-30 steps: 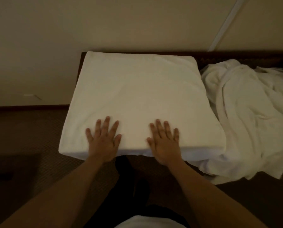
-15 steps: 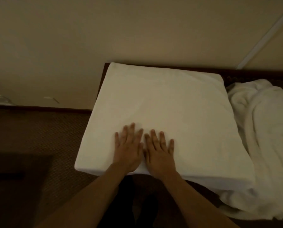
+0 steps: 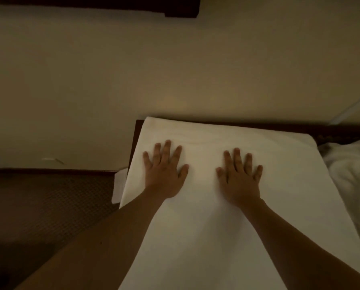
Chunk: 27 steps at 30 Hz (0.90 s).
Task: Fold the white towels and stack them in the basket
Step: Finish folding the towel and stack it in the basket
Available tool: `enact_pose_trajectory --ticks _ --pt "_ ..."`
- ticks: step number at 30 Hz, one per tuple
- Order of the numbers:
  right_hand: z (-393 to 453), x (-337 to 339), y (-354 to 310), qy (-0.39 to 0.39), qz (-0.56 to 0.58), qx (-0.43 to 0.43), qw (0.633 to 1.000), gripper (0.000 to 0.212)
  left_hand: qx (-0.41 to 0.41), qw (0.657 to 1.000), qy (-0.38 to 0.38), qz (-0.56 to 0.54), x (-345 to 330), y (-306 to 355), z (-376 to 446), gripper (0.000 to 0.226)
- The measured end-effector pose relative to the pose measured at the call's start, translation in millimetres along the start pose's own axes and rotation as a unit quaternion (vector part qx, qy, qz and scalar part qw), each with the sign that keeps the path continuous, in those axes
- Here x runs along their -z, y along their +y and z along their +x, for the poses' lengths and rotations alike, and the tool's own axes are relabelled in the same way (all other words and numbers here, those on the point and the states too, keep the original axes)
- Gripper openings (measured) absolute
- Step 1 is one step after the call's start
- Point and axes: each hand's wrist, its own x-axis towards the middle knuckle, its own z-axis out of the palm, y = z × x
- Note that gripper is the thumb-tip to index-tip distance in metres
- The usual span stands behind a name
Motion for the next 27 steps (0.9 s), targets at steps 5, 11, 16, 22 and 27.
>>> enact_pose_trajectory --ticks 5,11,16,22,27 --pt "58 8 -42 0.004 -0.003 0.015 1.0 0.072 0.031 0.999 0.018 -0.005 16 -34 63 0.074" --pt "61 16 -54 -0.016 0.029 0.124 0.992 0.064 0.085 0.996 0.006 0.009 15 -54 64 0.075" --pt "72 42 41 0.101 0.118 -0.033 0.987 0.05 0.158 0.987 -0.007 0.0 21 -8 76 0.071" --pt "100 73 196 0.108 0.298 -0.3 0.9 0.047 -0.053 0.998 -0.017 -0.008 -2 124 93 0.064" --pt "144 81 257 0.033 0.532 -0.363 0.764 0.045 -0.03 0.999 -0.026 0.011 -14 196 121 0.067"
